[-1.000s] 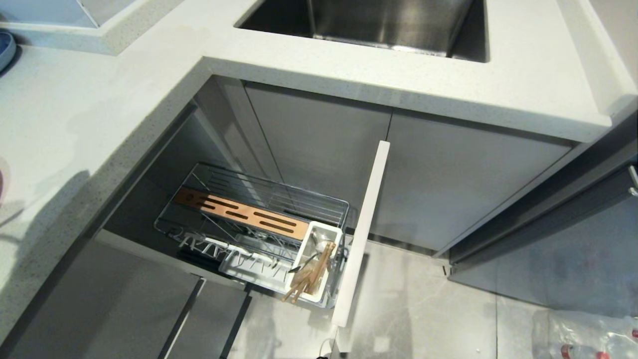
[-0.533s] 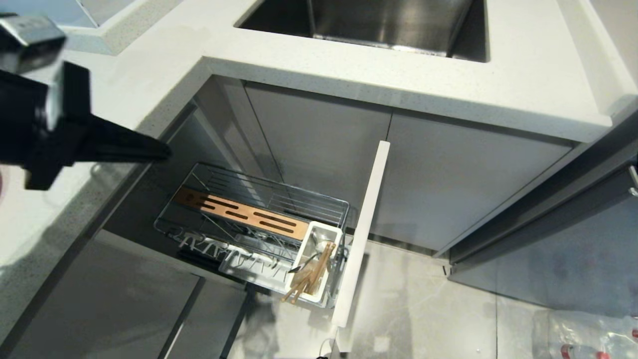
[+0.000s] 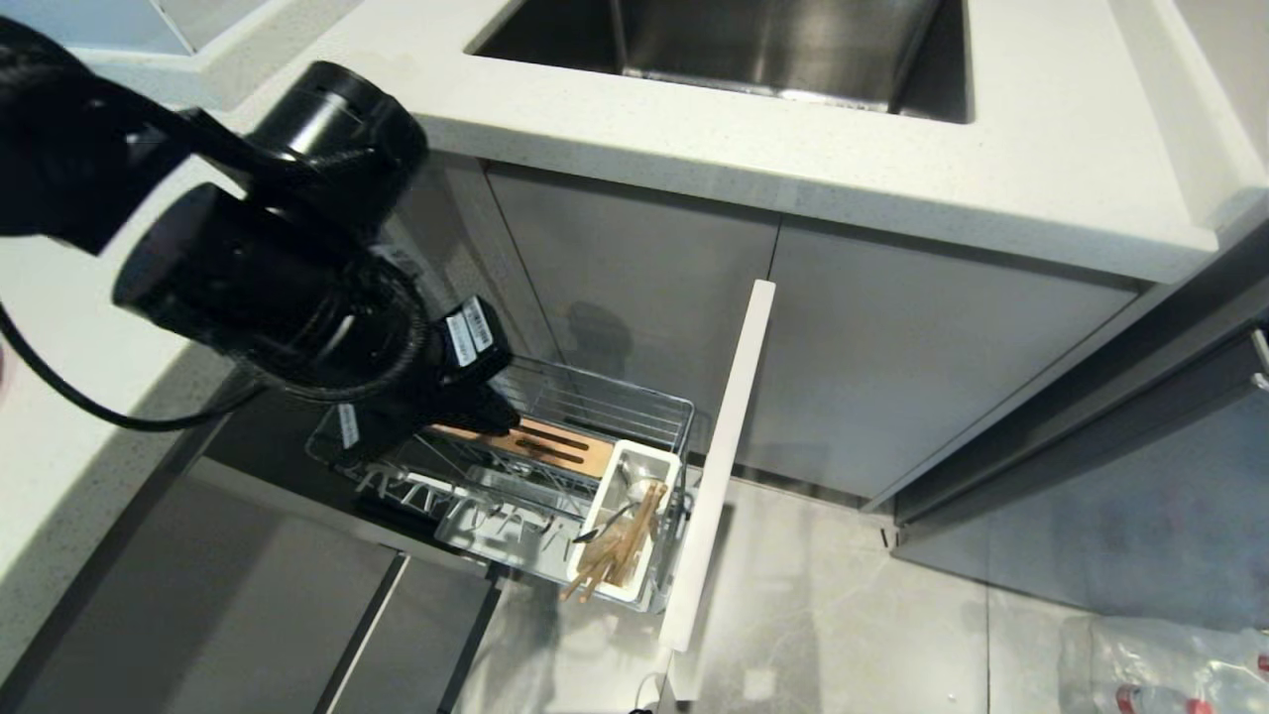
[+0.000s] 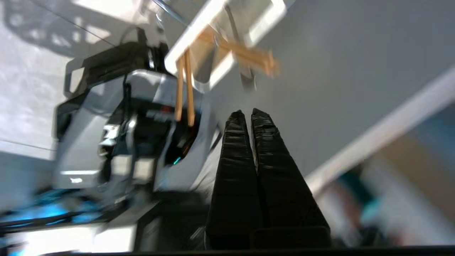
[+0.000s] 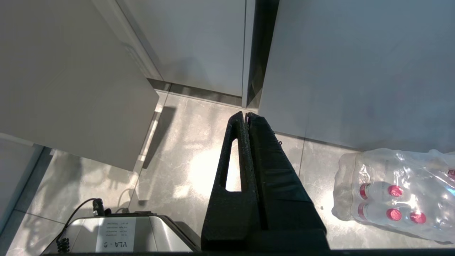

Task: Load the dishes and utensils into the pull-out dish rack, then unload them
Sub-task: Take the spoon out of the cupboard

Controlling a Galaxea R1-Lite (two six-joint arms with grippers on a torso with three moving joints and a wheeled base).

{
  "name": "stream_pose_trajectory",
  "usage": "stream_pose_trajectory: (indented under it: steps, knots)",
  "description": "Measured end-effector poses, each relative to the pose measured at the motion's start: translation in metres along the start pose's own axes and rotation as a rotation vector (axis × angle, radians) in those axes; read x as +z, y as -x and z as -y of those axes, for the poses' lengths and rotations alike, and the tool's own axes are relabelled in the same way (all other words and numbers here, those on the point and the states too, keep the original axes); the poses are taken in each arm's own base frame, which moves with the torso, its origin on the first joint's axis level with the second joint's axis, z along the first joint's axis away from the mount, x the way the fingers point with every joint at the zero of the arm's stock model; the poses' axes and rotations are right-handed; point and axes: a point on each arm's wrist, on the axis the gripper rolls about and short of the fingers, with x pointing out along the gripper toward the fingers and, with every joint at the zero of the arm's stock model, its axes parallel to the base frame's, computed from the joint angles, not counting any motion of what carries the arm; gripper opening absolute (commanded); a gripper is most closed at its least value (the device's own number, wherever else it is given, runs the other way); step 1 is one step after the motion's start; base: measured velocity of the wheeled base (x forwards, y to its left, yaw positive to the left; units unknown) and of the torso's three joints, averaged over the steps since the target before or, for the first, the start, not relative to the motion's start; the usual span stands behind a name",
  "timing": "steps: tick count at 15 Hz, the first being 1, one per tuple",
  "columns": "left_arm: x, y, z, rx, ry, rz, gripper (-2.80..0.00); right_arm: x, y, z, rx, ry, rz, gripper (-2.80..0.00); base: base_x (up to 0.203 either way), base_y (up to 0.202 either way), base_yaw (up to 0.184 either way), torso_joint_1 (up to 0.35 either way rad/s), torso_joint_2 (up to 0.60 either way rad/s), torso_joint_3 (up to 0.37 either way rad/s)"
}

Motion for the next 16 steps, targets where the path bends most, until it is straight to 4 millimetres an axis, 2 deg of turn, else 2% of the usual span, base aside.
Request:
stream_pose_trajectory:
  steps: [2, 4, 9, 10, 16]
  knots:
    - [-0.008, -0.023, 0.002, 0.074, 0.088, 0.063, -2.80, 0.000, 0.000, 0.000, 0.000, 0.000, 0.000, -2.80, 0.000, 0.000, 0.000, 0.000, 0.00, 0.000]
    - [-0.022, -0.043, 0.002, 0.112, 0.101, 0.099, -2.80, 0.000, 0.000, 0.000, 0.000, 0.000, 0.000, -2.80, 0.000, 0.000, 0.000, 0.000, 0.00, 0.000]
    - [-0.042, -0.066, -0.002, 0.130, 0.091, 0.104, -2.80, 0.000, 0.000, 0.000, 0.000, 0.000, 0.000, -2.80, 0.000, 0.000, 0.000, 0.000, 0.00, 0.000]
    - [-0.044, -0.069, -0.004, 0.137, 0.089, 0.100, 0.00, 0.000, 0.000, 0.000, 0.000, 0.000, 0.000, -2.80, 0.000, 0.000, 0.000, 0.000, 0.00, 0.000]
    - [-0.042, -0.097, -0.009, 0.153, 0.125, 0.099, 0.00, 0.000, 0.000, 0.000, 0.000, 0.000, 0.000, -2.80, 0.000, 0.000, 0.000, 0.000, 0.00, 0.000]
